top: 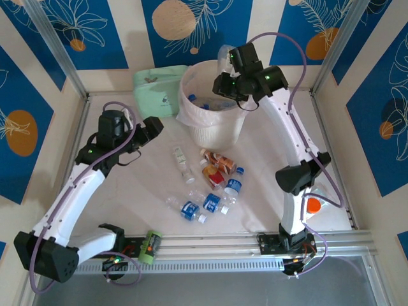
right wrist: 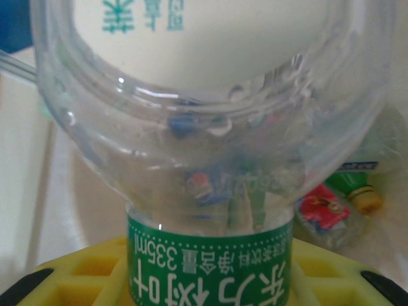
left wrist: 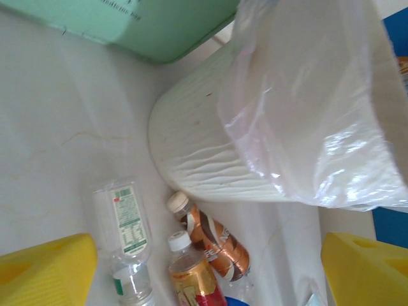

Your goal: Put the plastic bottles in the bin

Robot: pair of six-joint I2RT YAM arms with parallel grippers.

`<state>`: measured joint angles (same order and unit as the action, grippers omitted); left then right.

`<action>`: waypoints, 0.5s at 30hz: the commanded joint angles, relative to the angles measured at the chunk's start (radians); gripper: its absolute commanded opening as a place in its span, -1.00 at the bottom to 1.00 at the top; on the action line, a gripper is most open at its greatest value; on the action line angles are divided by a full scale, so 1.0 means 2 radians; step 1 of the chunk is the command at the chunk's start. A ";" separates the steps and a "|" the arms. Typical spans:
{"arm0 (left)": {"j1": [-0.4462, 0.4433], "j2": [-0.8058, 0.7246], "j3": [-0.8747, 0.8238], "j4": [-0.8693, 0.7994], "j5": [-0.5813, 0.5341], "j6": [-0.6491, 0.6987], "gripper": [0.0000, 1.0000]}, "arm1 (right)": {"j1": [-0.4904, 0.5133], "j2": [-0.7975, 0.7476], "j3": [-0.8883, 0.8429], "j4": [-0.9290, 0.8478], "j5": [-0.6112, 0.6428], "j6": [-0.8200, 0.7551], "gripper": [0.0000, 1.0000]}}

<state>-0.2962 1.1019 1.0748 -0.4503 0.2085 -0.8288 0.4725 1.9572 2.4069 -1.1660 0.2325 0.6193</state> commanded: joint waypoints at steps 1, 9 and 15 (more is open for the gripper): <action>0.004 0.007 -0.019 0.005 0.008 0.001 0.78 | -0.017 0.007 0.023 -0.031 -0.005 -0.006 -0.27; 0.001 0.049 -0.067 0.056 0.018 -0.024 0.95 | -0.029 -0.007 0.017 -0.030 -0.007 -0.006 0.49; -0.012 0.099 -0.060 0.076 0.009 -0.031 0.99 | 0.004 -0.047 0.002 -0.017 -0.005 -0.014 0.52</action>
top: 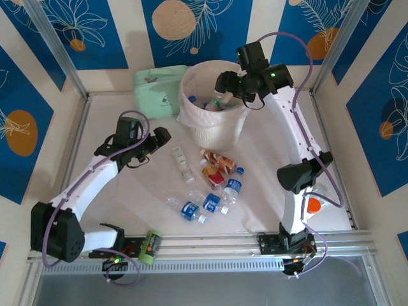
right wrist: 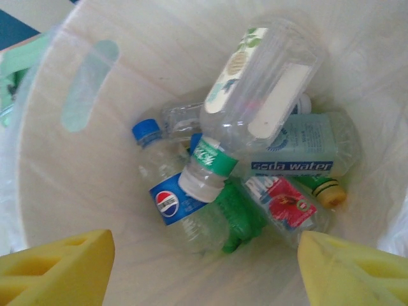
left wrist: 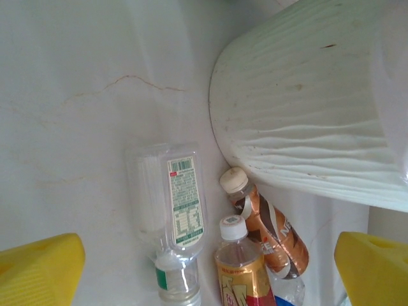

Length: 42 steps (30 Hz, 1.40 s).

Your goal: Put the plastic bottles in the bin

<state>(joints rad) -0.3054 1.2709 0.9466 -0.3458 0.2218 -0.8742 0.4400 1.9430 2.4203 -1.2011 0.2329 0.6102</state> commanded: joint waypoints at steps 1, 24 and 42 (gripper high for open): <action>-0.010 0.025 0.006 0.023 -0.003 -0.009 0.96 | 0.032 -0.054 -0.015 0.008 -0.004 -0.012 0.52; -0.085 0.226 0.071 0.020 -0.073 -0.034 0.70 | 0.216 -0.297 -0.445 0.194 -0.007 0.081 0.52; -0.082 0.263 0.100 -0.008 -0.087 -0.059 0.21 | 0.218 -0.290 -0.460 0.212 -0.022 0.102 0.44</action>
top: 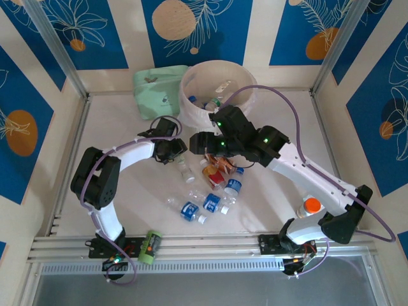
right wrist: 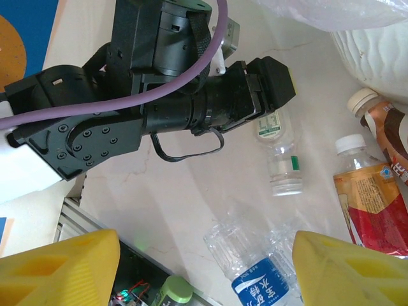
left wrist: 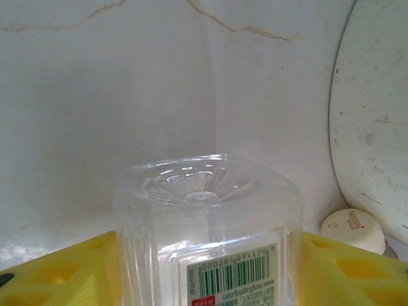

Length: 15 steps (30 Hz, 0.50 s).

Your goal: Put the plastic bottles in the bin

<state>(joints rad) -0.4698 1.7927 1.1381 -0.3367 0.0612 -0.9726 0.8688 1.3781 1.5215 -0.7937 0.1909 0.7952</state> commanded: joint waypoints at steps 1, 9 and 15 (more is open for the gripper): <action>0.002 -0.003 0.001 -0.010 -0.007 -0.011 0.20 | 0.004 -0.009 -0.014 0.009 -0.001 0.010 0.44; 0.014 -0.064 -0.039 0.042 0.009 -0.026 0.08 | -0.006 -0.023 -0.023 0.010 -0.003 0.003 0.44; 0.027 -0.114 -0.069 0.088 0.039 -0.057 -0.01 | -0.015 -0.024 -0.014 0.004 -0.012 -0.007 0.43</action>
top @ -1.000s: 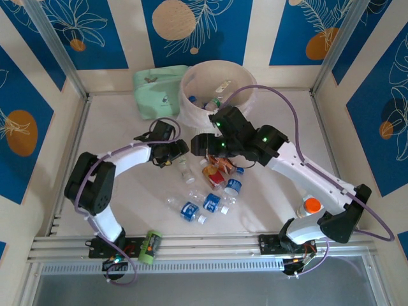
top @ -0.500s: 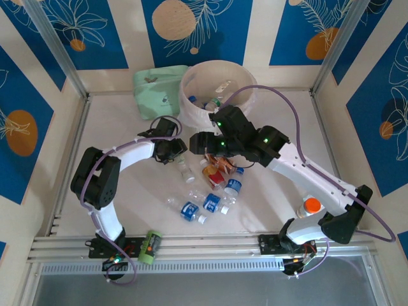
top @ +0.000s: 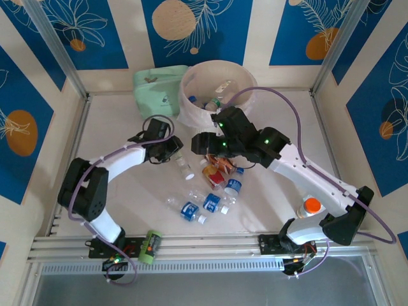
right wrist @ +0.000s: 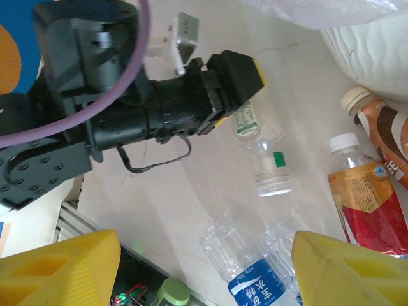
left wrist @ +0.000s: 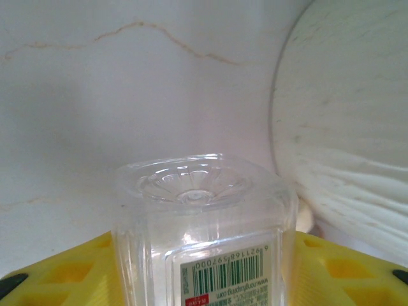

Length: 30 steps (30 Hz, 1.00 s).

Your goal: Put the plastic bottles in the bin

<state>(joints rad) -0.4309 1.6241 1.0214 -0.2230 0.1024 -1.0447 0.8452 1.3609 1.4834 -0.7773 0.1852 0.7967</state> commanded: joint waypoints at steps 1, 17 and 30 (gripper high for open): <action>0.008 -0.042 -0.013 0.030 0.020 -0.023 -0.01 | -0.004 -0.015 0.005 -0.005 -0.010 -0.009 0.43; 0.021 -0.230 -0.035 0.006 0.066 0.022 -0.05 | -0.015 -0.003 0.023 -0.009 -0.035 -0.026 0.43; 0.039 -0.261 0.072 0.055 0.122 0.014 -0.11 | -0.015 -0.046 0.050 -0.027 -0.014 -0.040 0.43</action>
<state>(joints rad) -0.3759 1.1065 1.0554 -0.1532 0.3084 -1.0237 0.8196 1.3411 1.5555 -0.8150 0.1379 0.7467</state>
